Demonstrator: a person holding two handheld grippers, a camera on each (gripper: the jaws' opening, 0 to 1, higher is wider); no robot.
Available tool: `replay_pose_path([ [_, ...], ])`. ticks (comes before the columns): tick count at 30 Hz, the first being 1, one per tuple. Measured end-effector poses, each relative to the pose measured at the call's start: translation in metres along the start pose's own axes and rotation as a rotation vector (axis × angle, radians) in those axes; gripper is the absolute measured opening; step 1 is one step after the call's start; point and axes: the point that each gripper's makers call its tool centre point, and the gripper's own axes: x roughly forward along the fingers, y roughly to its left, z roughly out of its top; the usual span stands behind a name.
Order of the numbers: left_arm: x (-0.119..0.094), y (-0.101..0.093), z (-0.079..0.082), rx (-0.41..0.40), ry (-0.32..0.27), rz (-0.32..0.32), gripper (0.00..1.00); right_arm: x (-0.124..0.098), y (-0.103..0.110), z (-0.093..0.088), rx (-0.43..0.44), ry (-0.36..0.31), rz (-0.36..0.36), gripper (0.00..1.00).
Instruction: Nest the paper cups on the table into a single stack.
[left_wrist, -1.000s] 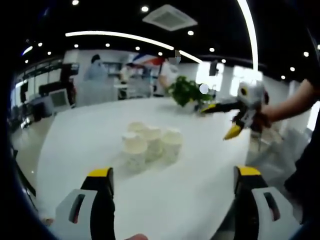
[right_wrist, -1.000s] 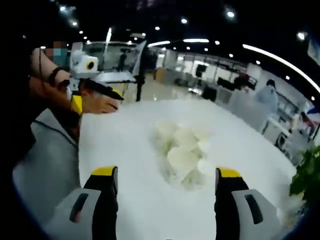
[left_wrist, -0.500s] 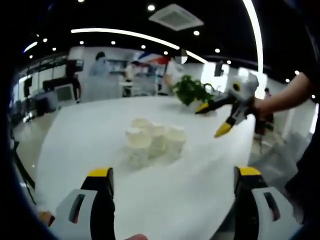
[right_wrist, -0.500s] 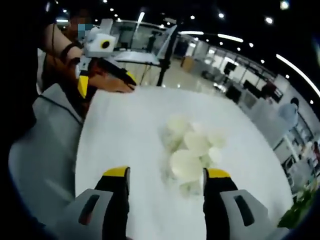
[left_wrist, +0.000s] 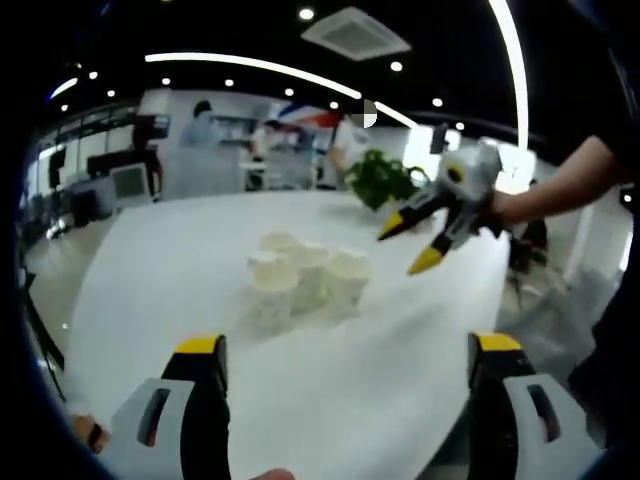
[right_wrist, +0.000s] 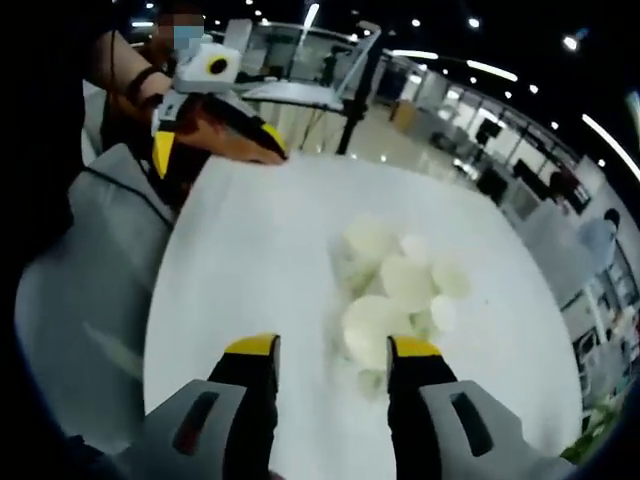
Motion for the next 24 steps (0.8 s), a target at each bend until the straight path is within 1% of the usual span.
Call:
replay_pose_path([
  [3,0.0,0.0,-0.001,-0.004,0.001,0.0,0.99,0.003,-0.001,-0.002,-0.01,0.012,0.015,0.34],
  [7,0.001,-0.001,-0.001,-0.013,0.001,-0.001,0.99,0.008,-0.003,-0.009,-0.029,0.042,0.024,0.34],
  [11,0.002,-0.003,0.0,-0.008,-0.002,-0.004,0.99,0.01,-0.005,-0.011,-0.032,0.053,0.035,0.33],
  [14,0.003,-0.002,-0.001,-0.011,0.001,-0.002,0.99,0.011,-0.005,-0.013,-0.032,0.07,0.045,0.31],
  [16,0.004,-0.002,-0.001,-0.016,0.002,0.001,0.99,0.013,-0.005,-0.014,-0.052,0.083,0.053,0.28],
  [20,0.004,-0.002,-0.002,-0.019,0.005,0.0,0.99,0.021,-0.004,-0.017,-0.079,0.103,0.076,0.26],
  [24,0.003,-0.003,-0.003,-0.021,0.006,0.0,0.99,0.028,-0.002,-0.018,-0.11,0.12,0.099,0.22],
])
